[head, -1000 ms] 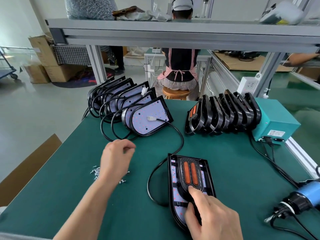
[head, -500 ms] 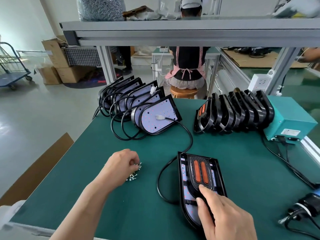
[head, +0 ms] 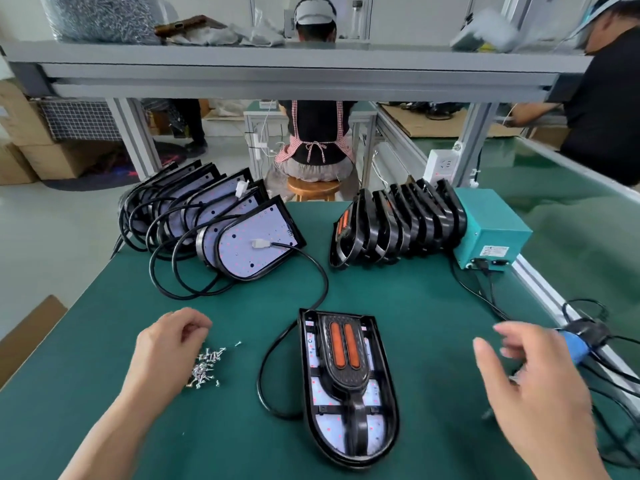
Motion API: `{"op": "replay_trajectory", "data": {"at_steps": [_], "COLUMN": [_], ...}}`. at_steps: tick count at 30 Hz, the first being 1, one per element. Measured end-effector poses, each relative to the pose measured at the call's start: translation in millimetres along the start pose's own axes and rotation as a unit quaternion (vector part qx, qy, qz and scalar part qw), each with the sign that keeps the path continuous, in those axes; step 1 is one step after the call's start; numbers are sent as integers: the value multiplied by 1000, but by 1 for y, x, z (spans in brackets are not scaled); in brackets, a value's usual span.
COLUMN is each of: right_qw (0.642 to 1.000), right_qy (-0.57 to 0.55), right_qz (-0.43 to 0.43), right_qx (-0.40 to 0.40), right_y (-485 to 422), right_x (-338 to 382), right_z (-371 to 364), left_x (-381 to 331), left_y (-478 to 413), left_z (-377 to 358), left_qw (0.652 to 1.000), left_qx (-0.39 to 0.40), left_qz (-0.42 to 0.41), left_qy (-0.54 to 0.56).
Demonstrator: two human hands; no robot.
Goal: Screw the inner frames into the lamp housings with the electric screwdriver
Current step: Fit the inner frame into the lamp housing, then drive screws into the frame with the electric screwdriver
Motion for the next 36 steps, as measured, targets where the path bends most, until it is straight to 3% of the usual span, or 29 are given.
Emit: {"op": "replay_trajectory", "data": {"at_steps": [2, 3, 5, 7, 8, 10, 12, 15, 18, 20, 23, 26, 29, 34, 36], "right_qw": [993, 985, 975, 966, 962, 951, 939, 915, 936, 950, 932, 933, 934, 926, 912], "right_qy": [92, 131, 166, 169, 170, 171, 202, 106, 102, 93, 85, 125, 103, -86, -188], "right_qz": [-75, -102, -144, -191, -207, -235, -248, -332, -303, -278, -335, -317, -334, -366, -361], "right_qx": [28, 36, 44, 47, 57, 103, 127, 203, 147, 113, 112, 120, 77, -30, -43], "right_y": [-17, -23, -29, -24, -21, -14, -10, -7, -23, -29, -19, -12, -15, -1, -3], "right_x": [-50, -73, -110, -142, -159, -196, -250, -310, -322, -295, -224, -158, -137, -112, -97], "right_z": [12, 17, 23, 22, 20, 14, 2, -12, 0, 6, 4, 0, -2, -8, -17], "left_x": [7, 9, 4, -6, -12, -23, -30, -36, -40, -44, -48, -53, -60, -69, -75], "left_y": [-7, -10, -12, -10, -8, -3, 3, 8, 11, 14, 17, 19, 23, 33, 36], "left_z": [-3, -8, -20, -29, -32, -38, -42, -48, -50, -51, -54, -56, -59, -65, -65], "left_qw": [984, 951, 810, 658, 599, 521, 486, 466, 458, 457, 467, 477, 489, 506, 493], "left_qx": [11, 43, 130, 188, 214, 257, 283, 304, 309, 308, 305, 308, 321, 355, 382], "left_qz": [76, 125, 214, 274, 292, 309, 321, 338, 345, 348, 345, 340, 335, 333, 324], "left_qy": [160, 281, 530, 676, 715, 753, 762, 759, 759, 759, 755, 749, 738, 712, 711]}}
Point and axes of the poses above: each hand's wrist, its own y-axis away from the middle knuckle, its own z-axis out of the back of the hand, x = y × z, the point moved 6 cm from there along -y, towards the middle knuckle, and after that the axes turned 9 degrees about z, right-handed, at the moved point
